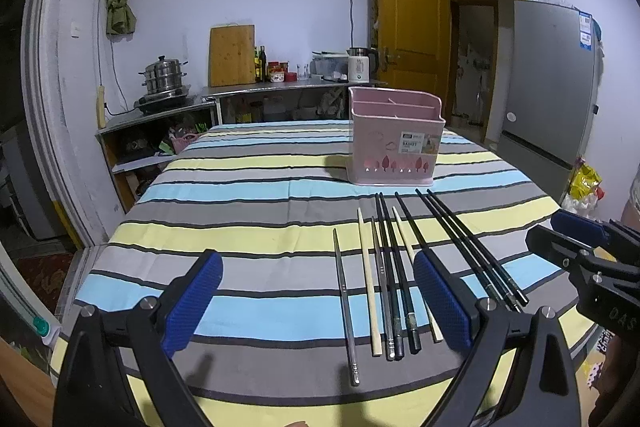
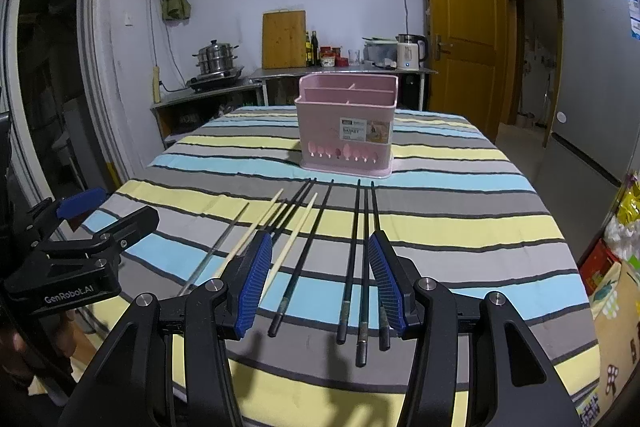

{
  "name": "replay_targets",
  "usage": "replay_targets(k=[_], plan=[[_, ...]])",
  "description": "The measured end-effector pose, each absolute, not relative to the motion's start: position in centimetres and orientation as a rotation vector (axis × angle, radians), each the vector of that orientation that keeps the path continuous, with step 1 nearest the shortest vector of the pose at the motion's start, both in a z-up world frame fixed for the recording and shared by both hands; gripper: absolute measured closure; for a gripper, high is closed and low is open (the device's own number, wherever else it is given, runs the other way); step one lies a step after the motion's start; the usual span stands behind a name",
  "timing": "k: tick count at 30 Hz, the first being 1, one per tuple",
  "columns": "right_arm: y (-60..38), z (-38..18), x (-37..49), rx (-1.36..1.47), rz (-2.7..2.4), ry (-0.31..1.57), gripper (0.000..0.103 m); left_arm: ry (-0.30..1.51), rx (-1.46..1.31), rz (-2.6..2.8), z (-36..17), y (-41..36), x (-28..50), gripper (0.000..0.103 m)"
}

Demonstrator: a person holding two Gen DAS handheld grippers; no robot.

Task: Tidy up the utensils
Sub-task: 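Grasp a silver metal chopstick with the left tool while the right tool grasps a black chopstick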

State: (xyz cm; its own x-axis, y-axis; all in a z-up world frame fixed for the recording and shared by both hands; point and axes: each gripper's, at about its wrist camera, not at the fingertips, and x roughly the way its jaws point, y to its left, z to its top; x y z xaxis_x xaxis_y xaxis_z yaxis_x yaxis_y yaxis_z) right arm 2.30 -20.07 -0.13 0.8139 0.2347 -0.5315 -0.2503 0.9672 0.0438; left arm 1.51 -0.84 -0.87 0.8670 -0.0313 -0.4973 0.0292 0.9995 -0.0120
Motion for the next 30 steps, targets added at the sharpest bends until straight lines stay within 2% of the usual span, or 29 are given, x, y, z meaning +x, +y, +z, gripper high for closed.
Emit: replay_targets(k=[11, 14, 21, 26, 30], plan=[[-20.8, -1.8, 6.1, -0.023, 0.252, 0.628, 0.052, 0.643, -0.066, -0.081, -2.9, 0.8, 6.7, 0.005], [-21.0, -2.0, 7.2, -0.023, 0.253, 0.643, 0.052, 0.670, -0.062, -0.088, -3.2, 0.8, 8.2, 0.015], [-21.4, -2.7, 10.3, -0.027, 0.246, 0.693, 0.052, 0.802, -0.053, -0.121, -4.9, 0.1, 11.8, 0.015], [-22.0, -3.2, 12.4, -0.029, 0.233, 0.721, 0.052, 0.867, -0.075, -0.124, -6.2, 0.0, 13.5, 0.026], [-22.5, -3.8, 14.0, -0.021, 0.225, 0.757, 0.058, 0.899, -0.073, -0.137, -6.8, -0.1, 14.2, 0.036]])
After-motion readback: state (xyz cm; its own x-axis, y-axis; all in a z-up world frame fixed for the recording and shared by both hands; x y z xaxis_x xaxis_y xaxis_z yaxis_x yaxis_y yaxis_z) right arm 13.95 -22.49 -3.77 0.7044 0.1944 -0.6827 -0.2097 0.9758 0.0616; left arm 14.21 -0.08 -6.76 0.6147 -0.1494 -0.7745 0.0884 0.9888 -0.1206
